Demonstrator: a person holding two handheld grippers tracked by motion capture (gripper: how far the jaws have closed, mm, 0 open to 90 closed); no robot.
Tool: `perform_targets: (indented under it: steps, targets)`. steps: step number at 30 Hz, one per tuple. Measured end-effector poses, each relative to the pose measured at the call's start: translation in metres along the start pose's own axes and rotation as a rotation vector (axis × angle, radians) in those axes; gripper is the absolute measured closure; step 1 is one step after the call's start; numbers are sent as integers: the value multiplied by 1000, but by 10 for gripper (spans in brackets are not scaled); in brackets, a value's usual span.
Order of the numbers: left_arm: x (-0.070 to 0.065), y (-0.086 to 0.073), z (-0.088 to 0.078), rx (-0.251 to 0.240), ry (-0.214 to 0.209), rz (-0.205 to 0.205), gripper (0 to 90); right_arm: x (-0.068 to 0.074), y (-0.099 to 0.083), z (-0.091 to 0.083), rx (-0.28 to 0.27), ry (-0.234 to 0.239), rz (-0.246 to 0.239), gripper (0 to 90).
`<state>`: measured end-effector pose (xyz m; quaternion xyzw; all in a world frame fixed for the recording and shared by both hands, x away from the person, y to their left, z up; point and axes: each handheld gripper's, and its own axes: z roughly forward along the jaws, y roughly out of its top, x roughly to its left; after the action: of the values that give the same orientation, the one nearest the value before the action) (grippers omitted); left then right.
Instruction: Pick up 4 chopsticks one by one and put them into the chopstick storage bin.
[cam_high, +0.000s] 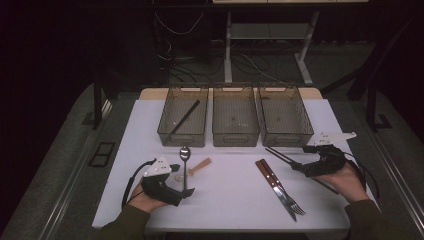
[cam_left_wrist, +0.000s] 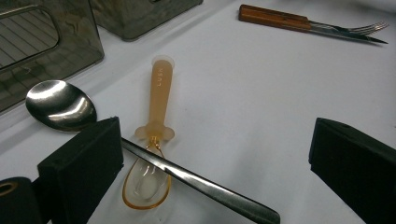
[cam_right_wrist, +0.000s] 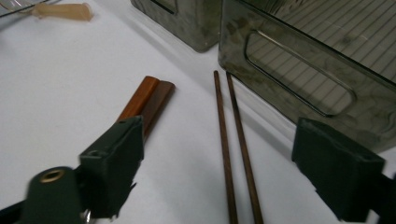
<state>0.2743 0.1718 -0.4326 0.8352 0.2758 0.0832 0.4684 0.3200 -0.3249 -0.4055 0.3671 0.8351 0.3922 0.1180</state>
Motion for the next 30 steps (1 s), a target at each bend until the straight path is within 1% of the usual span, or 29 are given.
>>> perform_targets:
  steps: [3,6,8,10,12,14,25,27,30]
  targets:
    - [1,0,0,4,1,-1,28,-5,-3,-4,7,3,6,239]
    - [1,0,0,3,4,-5,32,-11,-7,-7,10,13,11,319]
    - [1,0,0,1,3,-9,32,-13,-10,-9,21,11,17,352]
    - [1,0,0,1,3,-9,32,-16,-12,-9,32,9,10,384]
    - [1,0,0,1,2,-9,33,-18,-15,-9,48,6,19,431]
    - [1,0,0,1,0,-10,34,-20,-17,-9,59,4,17,462]
    - [1,0,0,-2,-6,-8,36,-25,-25,-2,148,-5,-9,690]
    - [1,0,0,-1,-7,-8,36,-26,-27,-2,166,-14,-18,721]
    - [1,0,0,0,-7,-7,36,-28,-30,0,189,-18,-14,744]
